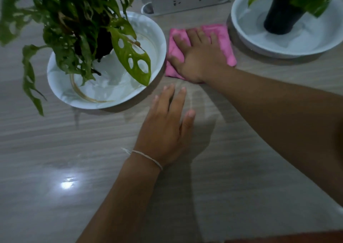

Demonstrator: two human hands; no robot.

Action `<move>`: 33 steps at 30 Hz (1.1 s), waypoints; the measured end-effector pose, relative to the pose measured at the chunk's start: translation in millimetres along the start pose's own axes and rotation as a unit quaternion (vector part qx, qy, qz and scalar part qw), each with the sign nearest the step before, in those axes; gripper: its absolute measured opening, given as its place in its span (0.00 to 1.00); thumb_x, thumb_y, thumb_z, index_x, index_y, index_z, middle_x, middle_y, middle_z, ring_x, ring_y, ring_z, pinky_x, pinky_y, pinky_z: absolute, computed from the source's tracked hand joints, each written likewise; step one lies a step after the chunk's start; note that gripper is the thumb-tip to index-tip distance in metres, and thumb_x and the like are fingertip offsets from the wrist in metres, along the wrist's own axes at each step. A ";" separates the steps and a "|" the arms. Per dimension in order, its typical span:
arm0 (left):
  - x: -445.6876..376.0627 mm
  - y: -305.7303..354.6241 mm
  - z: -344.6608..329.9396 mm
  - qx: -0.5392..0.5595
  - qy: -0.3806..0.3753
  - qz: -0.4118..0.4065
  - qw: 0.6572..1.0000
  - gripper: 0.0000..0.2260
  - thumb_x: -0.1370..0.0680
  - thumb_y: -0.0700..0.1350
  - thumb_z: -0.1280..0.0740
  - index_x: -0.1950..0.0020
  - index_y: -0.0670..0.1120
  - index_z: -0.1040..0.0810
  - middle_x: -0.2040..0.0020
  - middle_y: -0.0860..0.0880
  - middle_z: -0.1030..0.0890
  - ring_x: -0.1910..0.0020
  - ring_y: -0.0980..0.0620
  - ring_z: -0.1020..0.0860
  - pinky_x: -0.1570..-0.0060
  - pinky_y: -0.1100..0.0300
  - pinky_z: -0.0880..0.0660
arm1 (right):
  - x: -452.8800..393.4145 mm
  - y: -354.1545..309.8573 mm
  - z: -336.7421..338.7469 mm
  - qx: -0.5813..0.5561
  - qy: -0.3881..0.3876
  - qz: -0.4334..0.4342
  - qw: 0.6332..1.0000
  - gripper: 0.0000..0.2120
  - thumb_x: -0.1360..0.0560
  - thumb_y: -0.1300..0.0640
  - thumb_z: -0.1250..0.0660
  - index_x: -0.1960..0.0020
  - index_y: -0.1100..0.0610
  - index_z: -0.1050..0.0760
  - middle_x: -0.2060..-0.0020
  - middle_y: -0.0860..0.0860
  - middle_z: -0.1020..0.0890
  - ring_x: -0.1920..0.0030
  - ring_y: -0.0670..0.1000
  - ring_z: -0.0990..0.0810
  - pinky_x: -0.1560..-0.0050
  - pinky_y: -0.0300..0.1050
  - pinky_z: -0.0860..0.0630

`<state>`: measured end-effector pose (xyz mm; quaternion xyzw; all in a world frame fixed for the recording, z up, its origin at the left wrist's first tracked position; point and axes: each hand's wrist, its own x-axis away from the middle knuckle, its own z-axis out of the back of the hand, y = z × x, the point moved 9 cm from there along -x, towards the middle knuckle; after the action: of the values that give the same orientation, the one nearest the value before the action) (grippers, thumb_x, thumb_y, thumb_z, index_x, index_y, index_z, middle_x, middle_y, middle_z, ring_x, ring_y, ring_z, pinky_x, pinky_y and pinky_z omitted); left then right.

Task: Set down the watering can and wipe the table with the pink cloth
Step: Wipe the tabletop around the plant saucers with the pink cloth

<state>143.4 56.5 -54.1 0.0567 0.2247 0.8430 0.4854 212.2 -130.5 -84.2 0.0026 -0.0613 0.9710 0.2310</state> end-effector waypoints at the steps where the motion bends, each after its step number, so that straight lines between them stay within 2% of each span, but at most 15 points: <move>1: 4.5 5.1 -0.2 -0.003 -0.007 -0.008 1.000 0.28 0.17 0.56 0.51 0.23 0.41 0.35 0.24 0.38 0.35 0.22 0.41 0.41 0.24 0.43 0.42 | 8.9 -1.5 -1.2 -0.002 0.000 0.000 1.000 0.39 0.21 0.27 0.60 0.15 0.43 0.53 0.15 0.58 0.48 0.16 0.62 0.51 0.19 0.69 0.57; 6: 29.1 21.1 5.7 -0.004 -0.002 -0.047 0.999 0.26 0.17 0.53 0.48 0.24 0.40 0.33 0.25 0.36 0.34 0.23 0.39 0.38 0.28 0.40 0.37 | 57.9 -4.3 -4.4 -0.021 -0.012 -0.012 1.000 0.37 0.20 0.29 0.58 0.15 0.42 0.55 0.15 0.55 0.50 0.15 0.60 0.55 0.19 0.66 0.59; 10: 48.4 31.8 18.0 0.000 0.032 -0.078 0.996 0.25 0.17 0.52 0.46 0.26 0.38 0.31 0.26 0.34 0.33 0.24 0.38 0.36 0.30 0.38 0.33 | 115.5 -1.3 0.0 -0.014 -0.020 -0.016 1.000 0.39 0.22 0.29 0.64 0.15 0.42 0.58 0.14 0.55 0.52 0.15 0.59 0.56 0.18 0.64 0.59; 13: 57.0 36.6 25.3 -0.003 0.039 -0.095 0.995 0.25 0.16 0.53 0.48 0.26 0.39 0.30 0.25 0.35 0.33 0.23 0.39 0.37 0.29 0.38 0.34 | 160.1 6.3 3.1 -0.015 -0.021 -0.016 1.000 0.42 0.25 0.26 0.69 0.15 0.43 0.56 0.15 0.55 0.50 0.15 0.59 0.54 0.18 0.63 0.58; 17: 64.0 34.9 28.5 0.011 0.018 -0.090 0.996 0.27 0.16 0.56 0.51 0.24 0.42 0.33 0.23 0.38 0.36 0.21 0.42 0.41 0.25 0.41 0.40 | 195.2 36.7 4.5 -0.002 -0.022 -0.041 0.999 0.39 0.22 0.28 0.63 0.15 0.42 0.54 0.15 0.54 0.48 0.15 0.57 0.52 0.17 0.60 0.57; 20: 68.6 38.4 24.3 0.012 -0.002 -0.088 0.996 0.27 0.17 0.57 0.51 0.23 0.44 0.34 0.22 0.39 0.37 0.20 0.44 0.43 0.23 0.44 0.43 | 210.5 60.4 8.3 0.005 -0.016 -0.054 0.998 0.38 0.21 0.27 0.63 0.15 0.42 0.54 0.15 0.53 0.48 0.15 0.57 0.52 0.17 0.60 0.56; 25: 60.9 62.1 7.9 0.002 -0.011 -0.111 0.994 0.29 0.16 0.59 0.55 0.24 0.43 0.32 0.23 0.39 0.36 0.21 0.42 0.41 0.23 0.45 0.42 | 224.8 105.7 14.0 0.014 -0.017 -0.077 0.997 0.37 0.20 0.28 0.62 0.15 0.42 0.56 0.15 0.54 0.47 0.15 0.58 0.50 0.17 0.61 0.55; 33: 20.3 121.4 -34.4 -0.001 -0.027 -0.136 0.990 0.27 0.17 0.56 0.51 0.24 0.42 0.32 0.23 0.38 0.36 0.22 0.41 0.40 0.24 0.44 0.41 | 239.3 192.3 22.3 0.011 -0.010 -0.122 0.992 0.37 0.20 0.26 0.61 0.15 0.41 0.56 0.15 0.54 0.46 0.16 0.58 0.49 0.17 0.60 0.55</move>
<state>25.8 10.5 -34.6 0.0481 0.2164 0.7674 0.6017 -88.4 -196.3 -76.8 0.0226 -0.0523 0.9363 0.3466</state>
